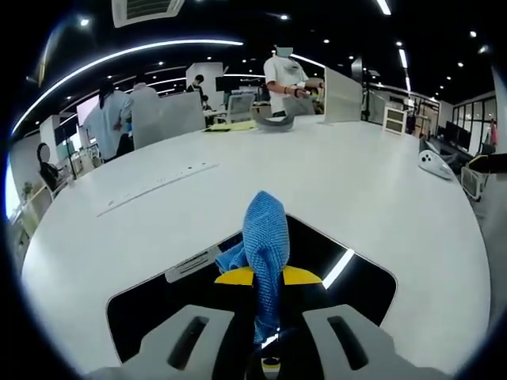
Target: Wipe the mirror surface with the cleaning cloth until all visible marks leave the cleaned area.
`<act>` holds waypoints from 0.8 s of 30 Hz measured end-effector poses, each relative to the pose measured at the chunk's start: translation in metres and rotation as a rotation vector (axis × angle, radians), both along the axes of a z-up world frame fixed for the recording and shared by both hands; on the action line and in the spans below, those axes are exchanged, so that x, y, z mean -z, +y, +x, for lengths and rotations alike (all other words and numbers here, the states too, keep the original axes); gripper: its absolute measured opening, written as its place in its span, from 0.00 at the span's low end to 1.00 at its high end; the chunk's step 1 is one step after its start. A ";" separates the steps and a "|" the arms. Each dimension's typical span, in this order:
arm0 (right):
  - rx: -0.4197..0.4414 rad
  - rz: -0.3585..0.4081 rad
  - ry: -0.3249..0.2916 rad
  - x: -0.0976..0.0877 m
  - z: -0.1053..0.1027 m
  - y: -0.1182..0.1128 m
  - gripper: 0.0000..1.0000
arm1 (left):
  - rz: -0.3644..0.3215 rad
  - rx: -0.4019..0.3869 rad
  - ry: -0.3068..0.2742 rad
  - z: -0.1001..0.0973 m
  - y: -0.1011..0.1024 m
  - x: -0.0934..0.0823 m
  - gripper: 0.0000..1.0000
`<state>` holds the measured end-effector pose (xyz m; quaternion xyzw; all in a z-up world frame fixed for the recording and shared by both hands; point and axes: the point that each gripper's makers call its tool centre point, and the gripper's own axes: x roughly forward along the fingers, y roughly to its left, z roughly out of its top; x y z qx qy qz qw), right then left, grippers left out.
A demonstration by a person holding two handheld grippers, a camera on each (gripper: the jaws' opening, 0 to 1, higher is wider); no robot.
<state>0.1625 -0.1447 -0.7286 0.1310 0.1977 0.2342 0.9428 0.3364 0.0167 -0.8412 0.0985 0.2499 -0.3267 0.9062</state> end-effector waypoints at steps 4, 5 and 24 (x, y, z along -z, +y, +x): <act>-0.007 -0.004 -0.004 0.000 0.000 0.001 0.90 | 0.002 0.005 0.000 -0.004 0.001 0.000 0.07; -0.009 -0.003 -0.005 0.000 0.000 0.002 0.90 | 0.002 0.005 0.000 -0.004 0.001 0.001 0.07; -0.025 -0.007 -0.006 0.000 -0.002 0.006 0.90 | -0.001 -0.004 0.004 -0.021 0.004 0.000 0.07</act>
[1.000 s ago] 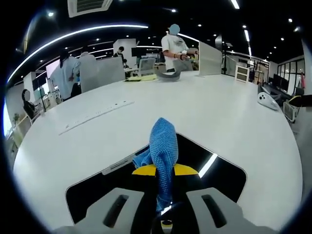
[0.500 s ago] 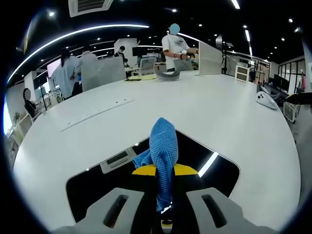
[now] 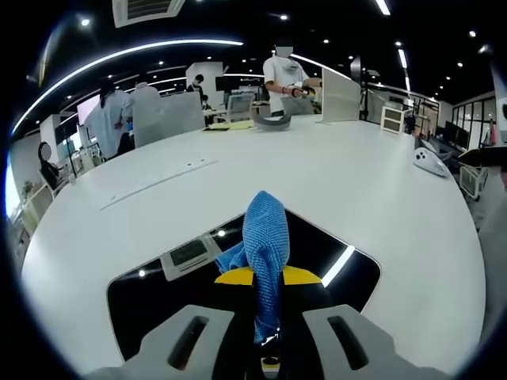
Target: Wipe the mirror surface with the cleaning cloth until all visible marks leave the cleaned area.
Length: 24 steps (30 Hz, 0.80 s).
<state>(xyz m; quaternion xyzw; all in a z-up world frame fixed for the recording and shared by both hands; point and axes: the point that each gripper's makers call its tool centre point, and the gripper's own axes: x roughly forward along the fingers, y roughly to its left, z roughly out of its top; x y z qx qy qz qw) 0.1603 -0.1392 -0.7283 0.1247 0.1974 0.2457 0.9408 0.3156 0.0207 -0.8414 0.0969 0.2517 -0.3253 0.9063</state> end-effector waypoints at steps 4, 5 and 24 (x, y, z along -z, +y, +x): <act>0.001 0.002 -0.001 -0.001 0.000 0.000 0.90 | -0.003 0.000 0.001 -0.003 0.001 0.000 0.07; 0.002 0.002 0.000 0.000 0.000 0.000 0.90 | -0.002 0.002 0.001 -0.004 0.001 0.000 0.07; -0.009 0.007 -0.019 -0.005 -0.001 0.002 0.88 | -0.006 -0.013 0.019 -0.018 0.004 0.000 0.07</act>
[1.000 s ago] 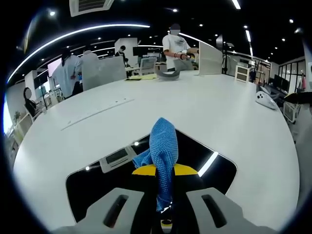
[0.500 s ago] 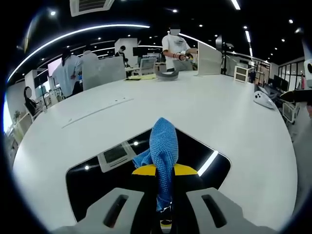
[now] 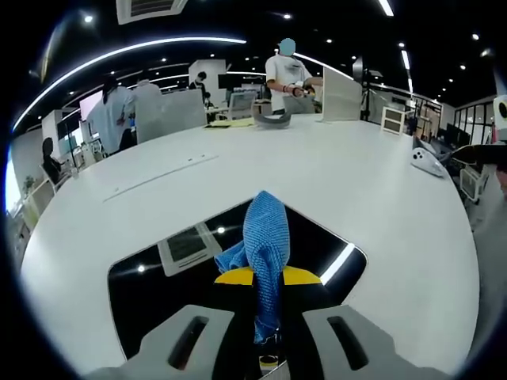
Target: Wipe the mirror surface with the cleaning cloth until all visible marks leave the cleaned area.
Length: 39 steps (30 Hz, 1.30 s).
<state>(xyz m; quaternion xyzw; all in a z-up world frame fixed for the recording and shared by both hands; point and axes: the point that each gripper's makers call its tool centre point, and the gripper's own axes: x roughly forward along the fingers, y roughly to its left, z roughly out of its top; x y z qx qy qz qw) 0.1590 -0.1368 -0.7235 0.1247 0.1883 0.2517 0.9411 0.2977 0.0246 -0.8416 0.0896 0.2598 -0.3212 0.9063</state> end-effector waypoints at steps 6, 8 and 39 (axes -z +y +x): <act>-0.002 0.017 -0.002 -0.003 0.001 0.002 0.88 | -0.001 0.001 0.002 -0.008 0.001 0.000 0.07; 0.000 0.025 -0.009 -0.005 0.001 0.002 0.88 | -0.002 0.005 0.002 -0.011 0.002 0.000 0.07; -0.049 0.018 -0.011 -0.006 -0.007 0.012 0.88 | -0.024 -0.003 -0.006 -0.038 0.007 0.001 0.08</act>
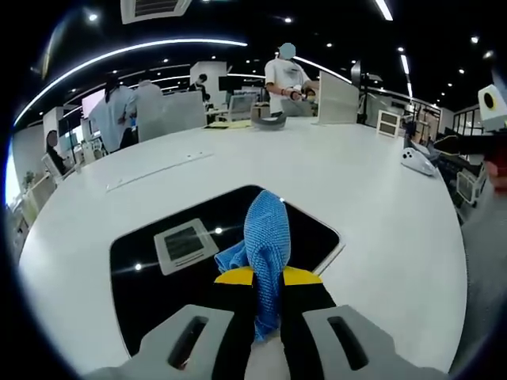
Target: Wipe the mirror surface with the cleaning cloth until all visible marks leave the cleaned area.
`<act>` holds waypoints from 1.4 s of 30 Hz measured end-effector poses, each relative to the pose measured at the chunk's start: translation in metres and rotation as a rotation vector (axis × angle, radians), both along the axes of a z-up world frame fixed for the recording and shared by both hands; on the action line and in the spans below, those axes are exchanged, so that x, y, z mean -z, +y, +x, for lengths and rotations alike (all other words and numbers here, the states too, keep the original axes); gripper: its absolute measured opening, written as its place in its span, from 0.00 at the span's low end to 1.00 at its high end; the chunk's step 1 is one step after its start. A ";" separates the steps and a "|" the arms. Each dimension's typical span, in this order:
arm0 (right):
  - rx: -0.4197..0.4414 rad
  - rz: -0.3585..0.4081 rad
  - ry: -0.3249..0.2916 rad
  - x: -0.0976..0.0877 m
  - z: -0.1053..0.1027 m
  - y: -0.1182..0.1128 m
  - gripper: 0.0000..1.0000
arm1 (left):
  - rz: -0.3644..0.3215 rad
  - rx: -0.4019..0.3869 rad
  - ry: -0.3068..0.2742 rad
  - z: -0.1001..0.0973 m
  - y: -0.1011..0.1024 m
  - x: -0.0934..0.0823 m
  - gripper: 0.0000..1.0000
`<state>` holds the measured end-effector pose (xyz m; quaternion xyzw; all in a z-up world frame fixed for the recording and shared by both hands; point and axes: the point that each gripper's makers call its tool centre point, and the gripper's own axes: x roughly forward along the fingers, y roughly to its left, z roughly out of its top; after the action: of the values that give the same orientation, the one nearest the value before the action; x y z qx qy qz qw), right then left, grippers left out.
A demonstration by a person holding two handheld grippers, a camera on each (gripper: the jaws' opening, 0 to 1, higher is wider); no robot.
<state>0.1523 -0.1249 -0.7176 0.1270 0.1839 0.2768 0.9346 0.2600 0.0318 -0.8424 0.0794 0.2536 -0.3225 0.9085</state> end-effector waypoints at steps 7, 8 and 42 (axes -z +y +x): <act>-0.008 0.001 0.002 0.002 -0.001 0.001 0.88 | 0.004 -0.006 -0.006 -0.005 0.002 -0.001 0.08; -0.009 0.001 0.004 0.002 -0.001 0.001 0.88 | 0.002 -0.009 -0.007 -0.006 0.002 -0.001 0.08; -0.030 0.009 0.005 0.003 -0.001 0.004 0.87 | -0.002 -0.039 -0.017 -0.014 0.008 0.000 0.07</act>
<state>0.1516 -0.1207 -0.7210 0.1293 0.1870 0.2911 0.9293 0.2463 0.0397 -0.8421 0.0764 0.2470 -0.3042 0.9169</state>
